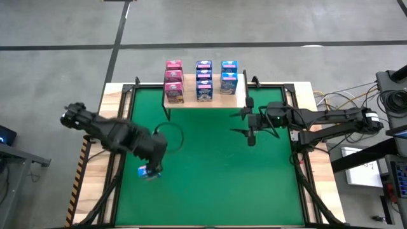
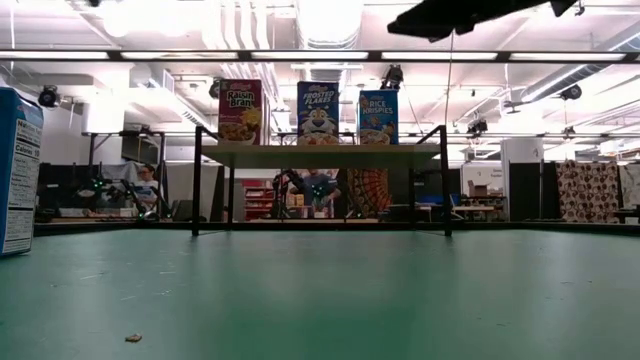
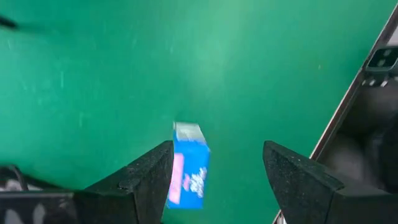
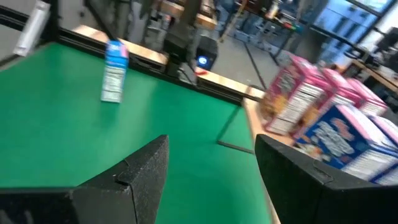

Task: Stack cereal on shelf
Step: Put the light blue cereal box on the shelf aligned with the other light blue cereal boxes

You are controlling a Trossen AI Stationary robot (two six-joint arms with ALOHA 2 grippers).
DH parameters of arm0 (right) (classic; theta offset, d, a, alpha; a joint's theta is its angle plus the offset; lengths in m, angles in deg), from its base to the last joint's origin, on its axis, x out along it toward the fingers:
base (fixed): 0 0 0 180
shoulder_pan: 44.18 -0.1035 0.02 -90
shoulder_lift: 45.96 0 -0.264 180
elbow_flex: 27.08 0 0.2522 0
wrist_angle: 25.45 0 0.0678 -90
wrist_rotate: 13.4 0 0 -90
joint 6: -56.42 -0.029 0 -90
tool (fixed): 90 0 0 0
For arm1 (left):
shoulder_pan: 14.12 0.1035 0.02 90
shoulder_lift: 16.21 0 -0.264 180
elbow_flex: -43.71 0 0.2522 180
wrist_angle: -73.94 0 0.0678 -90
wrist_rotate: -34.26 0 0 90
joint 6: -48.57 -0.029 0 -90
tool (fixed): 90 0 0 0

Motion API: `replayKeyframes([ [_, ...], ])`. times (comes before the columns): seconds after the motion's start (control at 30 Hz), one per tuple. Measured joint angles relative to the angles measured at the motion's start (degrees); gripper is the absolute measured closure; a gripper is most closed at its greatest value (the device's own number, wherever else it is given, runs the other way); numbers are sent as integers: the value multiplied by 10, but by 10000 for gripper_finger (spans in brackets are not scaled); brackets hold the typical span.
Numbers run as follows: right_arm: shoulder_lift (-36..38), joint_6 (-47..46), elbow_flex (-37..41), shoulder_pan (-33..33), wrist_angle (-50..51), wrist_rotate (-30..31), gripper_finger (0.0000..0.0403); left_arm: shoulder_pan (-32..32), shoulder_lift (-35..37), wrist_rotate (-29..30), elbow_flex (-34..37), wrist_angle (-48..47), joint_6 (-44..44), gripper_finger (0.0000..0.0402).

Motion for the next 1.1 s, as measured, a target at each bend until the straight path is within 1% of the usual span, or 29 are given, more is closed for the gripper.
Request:
replayKeyframes([
  [0.1,1,-9,0,-28,0,2,174,-55,-1,15,24,0,64,167],
  [0.23,3,-27,0,-65,0,2,174,-115,-7,44,50,-2,125,148],
  [0.4,3,-47,0,-108,0,2,174,-171,-20,60,84,-2,140,118],
  [0.6,3,-69,0,-153,4,3,174,-235,-32,82,134,5,155,114],
  [0.73,3,-81,0,-178,5,3,174,-256,-33,98,161,7,182,114],
  [0.87,3,-88,0,-199,5,6,175,-265,-33,127,169,8,187,114],
  [1.1,3,-89,1,-232,9,63,175,-265,-33,157,171,9,185,114],
])
